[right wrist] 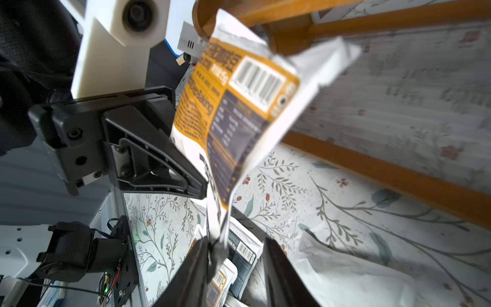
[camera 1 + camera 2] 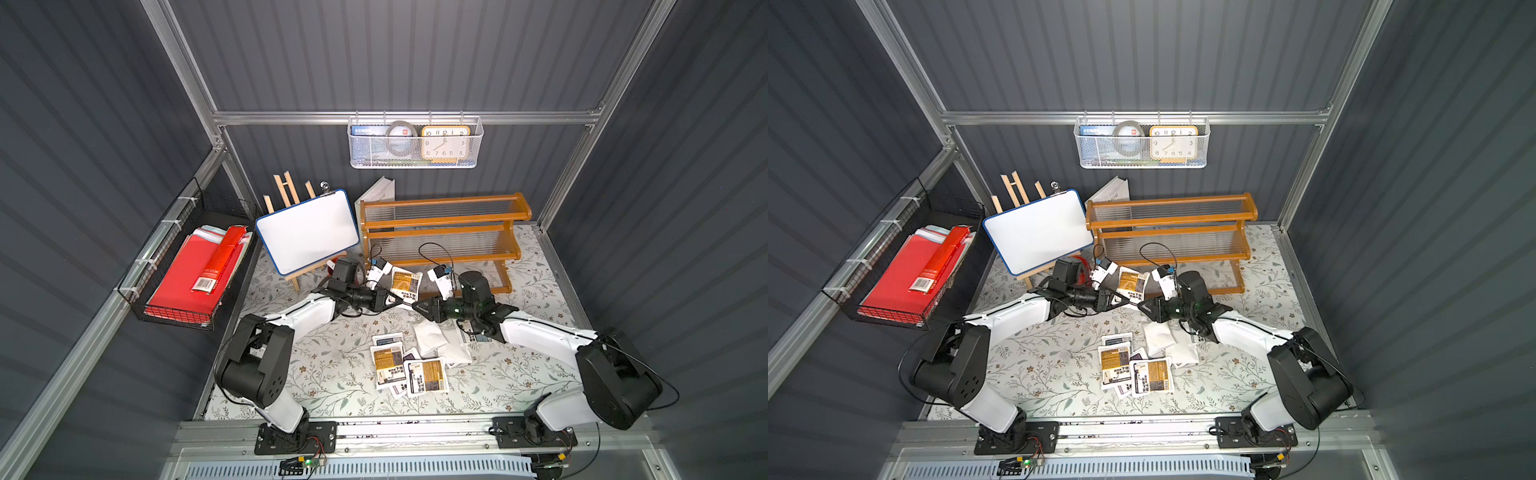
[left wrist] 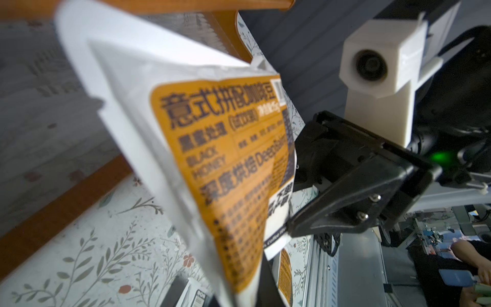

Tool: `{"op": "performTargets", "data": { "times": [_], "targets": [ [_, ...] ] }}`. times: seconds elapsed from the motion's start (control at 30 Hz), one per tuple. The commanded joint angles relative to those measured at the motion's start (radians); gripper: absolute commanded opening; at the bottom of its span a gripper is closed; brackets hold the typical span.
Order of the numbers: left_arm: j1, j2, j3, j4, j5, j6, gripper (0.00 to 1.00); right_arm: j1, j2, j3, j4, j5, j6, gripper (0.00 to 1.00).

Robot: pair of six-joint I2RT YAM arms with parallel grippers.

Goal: Place the bagged coffee beans on the shelf by color
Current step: Pick up the bagged coffee beans at the center of the board.

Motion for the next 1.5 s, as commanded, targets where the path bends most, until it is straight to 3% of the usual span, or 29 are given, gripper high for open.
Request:
{"op": "performTargets", "data": {
  "times": [0.0,0.2,0.4,0.7,0.87,1.47],
  "targets": [
    [-0.004,-0.040,0.005,0.196,-0.036,-0.161,0.00,-0.011,-0.054,-0.008,0.008,0.058,0.013,0.40],
    [-0.032,-0.044,-0.035,0.389,-0.124,-0.315,0.00,-0.051,-0.114,-0.060,0.144,0.043,0.105,0.41],
    [-0.057,-0.018,-0.035,0.464,-0.253,-0.379,0.00,-0.065,-0.074,-0.073,0.275,0.024,0.183,0.41],
    [-0.061,0.032,0.002,0.397,-0.315,-0.370,0.00,-0.067,0.033,-0.094,0.527,0.019,0.330,0.40],
    [-0.062,0.053,0.031,0.330,-0.396,-0.353,0.00,-0.067,0.045,-0.097,0.552,0.027,0.348,0.39],
    [-0.080,0.069,0.059,0.308,-0.362,-0.329,0.00,-0.068,0.152,-0.052,0.621,0.005,0.377,0.38]
  ]
}}
